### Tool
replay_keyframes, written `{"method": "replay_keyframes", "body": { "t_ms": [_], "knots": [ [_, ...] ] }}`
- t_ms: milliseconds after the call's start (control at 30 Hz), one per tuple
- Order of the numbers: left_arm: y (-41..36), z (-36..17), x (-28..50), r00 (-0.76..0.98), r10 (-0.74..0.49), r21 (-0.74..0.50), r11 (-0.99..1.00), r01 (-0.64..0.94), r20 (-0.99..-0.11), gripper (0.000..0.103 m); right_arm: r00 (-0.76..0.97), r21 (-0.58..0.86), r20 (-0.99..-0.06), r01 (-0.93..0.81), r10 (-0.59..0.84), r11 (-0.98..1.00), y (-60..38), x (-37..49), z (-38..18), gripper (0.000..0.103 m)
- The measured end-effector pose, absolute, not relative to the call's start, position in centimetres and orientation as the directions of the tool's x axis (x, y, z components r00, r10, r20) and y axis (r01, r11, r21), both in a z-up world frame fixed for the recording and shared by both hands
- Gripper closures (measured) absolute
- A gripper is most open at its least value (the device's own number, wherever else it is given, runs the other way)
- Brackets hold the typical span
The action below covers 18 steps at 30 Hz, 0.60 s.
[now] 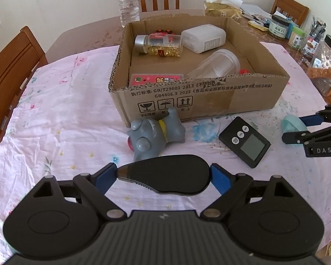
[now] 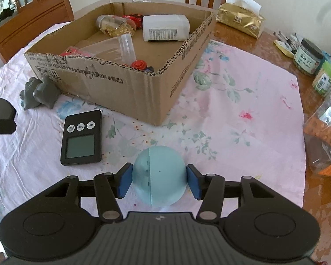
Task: Organize rigid objects
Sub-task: 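Carry the black case and blue case into the box and open both grippers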
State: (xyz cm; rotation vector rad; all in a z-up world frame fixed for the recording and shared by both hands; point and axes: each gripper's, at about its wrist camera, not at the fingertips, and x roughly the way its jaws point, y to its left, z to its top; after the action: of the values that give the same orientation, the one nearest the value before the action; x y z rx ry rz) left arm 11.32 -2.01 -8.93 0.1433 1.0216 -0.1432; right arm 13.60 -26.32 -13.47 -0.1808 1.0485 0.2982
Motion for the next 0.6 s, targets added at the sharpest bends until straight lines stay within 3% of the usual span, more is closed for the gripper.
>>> {"method": "replay_keyframes", "body": {
  "t_ms": [200,600],
  "knots": [
    [-2.0,-8.1,11.4,0.508,-0.074,0.040,0.977,0.210,-0.858,0.013,0.471,-0.019,-0.869,-0.341,0.153,0.940,-26.2,13.4,-12.1,0.045],
    [-1.8,-4.1,12.0,0.543,-0.133,0.027,0.961,0.276,-0.829,0.013,0.580,-0.042,-0.776,-0.437,0.246,0.898,-25.0,16.8,-3.3,0.045]
  ]
}}
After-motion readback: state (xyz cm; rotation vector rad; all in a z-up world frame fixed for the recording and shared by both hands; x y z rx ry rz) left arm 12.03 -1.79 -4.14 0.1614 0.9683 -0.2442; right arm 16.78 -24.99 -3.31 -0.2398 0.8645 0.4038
